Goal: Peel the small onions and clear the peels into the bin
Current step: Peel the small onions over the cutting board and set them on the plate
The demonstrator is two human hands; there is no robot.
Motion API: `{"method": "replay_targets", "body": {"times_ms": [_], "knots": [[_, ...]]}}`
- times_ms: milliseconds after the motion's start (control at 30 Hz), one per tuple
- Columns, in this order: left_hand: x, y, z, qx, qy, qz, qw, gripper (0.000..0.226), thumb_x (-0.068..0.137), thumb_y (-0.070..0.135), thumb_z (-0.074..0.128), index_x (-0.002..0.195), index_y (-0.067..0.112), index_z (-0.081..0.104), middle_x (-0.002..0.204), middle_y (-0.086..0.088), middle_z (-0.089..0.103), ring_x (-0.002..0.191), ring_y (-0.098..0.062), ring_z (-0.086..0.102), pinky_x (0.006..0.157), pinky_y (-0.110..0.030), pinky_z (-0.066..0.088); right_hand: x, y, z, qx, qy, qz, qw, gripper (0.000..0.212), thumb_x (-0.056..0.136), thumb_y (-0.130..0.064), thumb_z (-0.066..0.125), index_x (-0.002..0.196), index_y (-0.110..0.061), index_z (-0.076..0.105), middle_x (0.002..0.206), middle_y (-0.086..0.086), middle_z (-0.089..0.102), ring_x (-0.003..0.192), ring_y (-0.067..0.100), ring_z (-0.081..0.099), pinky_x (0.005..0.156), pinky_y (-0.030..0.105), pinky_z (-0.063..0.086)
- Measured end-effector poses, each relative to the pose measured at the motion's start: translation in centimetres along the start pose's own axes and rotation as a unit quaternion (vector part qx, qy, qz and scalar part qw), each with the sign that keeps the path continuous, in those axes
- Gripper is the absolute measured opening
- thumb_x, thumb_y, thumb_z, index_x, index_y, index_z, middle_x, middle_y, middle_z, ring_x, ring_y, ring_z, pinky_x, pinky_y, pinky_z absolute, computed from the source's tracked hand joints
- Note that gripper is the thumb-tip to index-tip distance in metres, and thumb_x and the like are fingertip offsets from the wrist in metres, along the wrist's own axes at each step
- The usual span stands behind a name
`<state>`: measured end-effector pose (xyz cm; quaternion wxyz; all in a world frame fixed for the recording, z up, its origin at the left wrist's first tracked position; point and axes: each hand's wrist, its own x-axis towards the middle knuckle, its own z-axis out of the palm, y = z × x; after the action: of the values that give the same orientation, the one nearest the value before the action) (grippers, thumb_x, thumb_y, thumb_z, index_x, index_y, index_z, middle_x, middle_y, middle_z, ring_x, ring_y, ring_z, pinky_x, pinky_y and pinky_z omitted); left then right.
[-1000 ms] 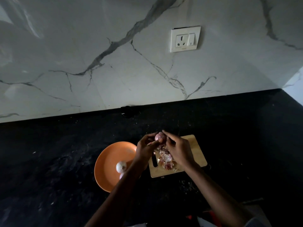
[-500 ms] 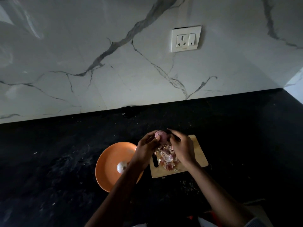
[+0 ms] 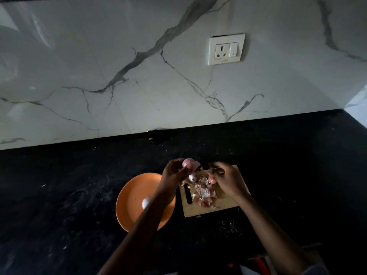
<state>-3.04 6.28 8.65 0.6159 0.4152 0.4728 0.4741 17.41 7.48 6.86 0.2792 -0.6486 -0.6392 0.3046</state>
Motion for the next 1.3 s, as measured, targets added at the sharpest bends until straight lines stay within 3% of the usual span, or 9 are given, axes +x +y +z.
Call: {"method": "replay_targets", "body": {"times_ms": [67,133,233,400,767,867,967,1133,1300], "knots": [[0.2,0.1,0.0,0.006,0.009,0.003,1.0,0.016,0.092,0.01,0.065,0.108,0.011,0.067,0.099,-0.001,0.077,0.097,-0.017,0.072,0.08,-0.026,0.057,-0.1,-1.4,-0.9,0.05,-0.008,-0.027,0.998,0.03,0.095,-0.035,0.065,0.125,-0.028,0.065,0.113,-0.016,0.068,0.094,-0.005,0.066,0.073,0.005,0.046],[0.5,0.1,0.0,0.01,0.019,0.001,1.0,0.033,0.087,0.018,0.072,0.117,0.006,0.066,0.109,-0.011,0.074,0.108,-0.031,0.069,0.091,-0.036,0.056,-0.2,-2.7,-1.5,0.092,-0.033,-0.062,0.993,0.028,0.093,-0.03,0.069,0.121,-0.029,0.067,0.104,-0.02,0.069,0.086,-0.014,0.065,0.071,0.004,0.048],[0.6,0.1,0.3,0.006,0.01,-0.008,1.0,0.036,0.089,0.016,0.072,0.122,0.003,0.064,0.114,-0.017,0.072,0.111,-0.035,0.068,0.098,-0.044,0.054,-0.1,-3.7,-1.5,0.122,-0.046,-0.09,0.987,0.032,0.09,-0.026,0.074,0.121,-0.025,0.069,0.107,-0.018,0.071,0.096,-0.012,0.065,0.078,0.007,0.05],[0.6,0.2,0.5,-0.001,-0.025,-0.006,1.0,0.04,0.09,0.002,0.068,0.129,-0.001,0.059,0.12,-0.022,0.068,0.115,-0.037,0.065,0.096,-0.042,0.055,0.0,-3.8,-1.1,0.154,0.001,-0.087,0.984,0.024,0.09,-0.026,0.074,0.113,-0.022,0.074,0.104,-0.022,0.069,0.099,-0.014,0.063,0.078,0.003,0.046],[0.5,0.3,1.4,-0.009,0.007,-0.009,1.0,0.032,0.089,0.007,0.07,0.119,0.0,0.064,0.113,-0.02,0.072,0.098,-0.023,0.071,0.076,-0.025,0.056,-0.6,-2.9,0.1,0.041,0.118,-0.179,0.976,0.017,0.094,-0.019,0.068,0.108,-0.01,0.073,0.104,-0.002,0.075,0.093,0.004,0.069,0.078,0.011,0.054],[0.6,0.3,1.3,0.002,0.013,-0.002,1.0,0.029,0.087,0.007,0.072,0.115,0.003,0.067,0.109,-0.017,0.073,0.1,-0.026,0.071,0.084,-0.031,0.058,-0.7,-2.9,0.0,0.029,0.115,-0.193,0.974,0.013,0.093,-0.015,0.07,0.103,-0.009,0.072,0.097,-0.001,0.074,0.081,-0.001,0.066,0.07,0.005,0.05],[0.7,0.4,1.2,0.033,0.011,0.008,0.999,0.031,0.086,0.01,0.074,0.115,0.005,0.068,0.108,-0.012,0.075,0.102,-0.024,0.071,0.089,-0.034,0.057,-0.8,-2.8,0.3,0.01,0.13,-0.206,0.97,0.011,0.091,-0.012,0.071,0.101,-0.008,0.071,0.096,0.0,0.073,0.085,0.004,0.068,0.072,0.004,0.05],[0.8,0.7,1.4,0.037,0.003,0.023,0.999,0.034,0.087,0.007,0.071,0.12,0.0,0.065,0.11,-0.013,0.073,0.099,-0.017,0.071,0.084,-0.026,0.055,-0.7,-3.1,0.5,-0.002,0.168,-0.213,0.963,0.011,0.087,-0.01,0.074,0.097,-0.007,0.07,0.095,0.003,0.073,0.088,0.008,0.068,0.076,0.011,0.053],[0.6,0.7,1.3,0.02,-0.016,0.023,0.999,0.033,0.091,0.009,0.067,0.123,0.001,0.064,0.111,-0.012,0.073,0.101,-0.018,0.071,0.083,-0.025,0.055,-0.8,-3.2,0.4,0.001,0.175,-0.217,0.961,0.011,0.09,-0.01,0.073,0.1,-0.006,0.071,0.096,0.003,0.073,0.088,0.007,0.067,0.079,0.004,0.047]]}}
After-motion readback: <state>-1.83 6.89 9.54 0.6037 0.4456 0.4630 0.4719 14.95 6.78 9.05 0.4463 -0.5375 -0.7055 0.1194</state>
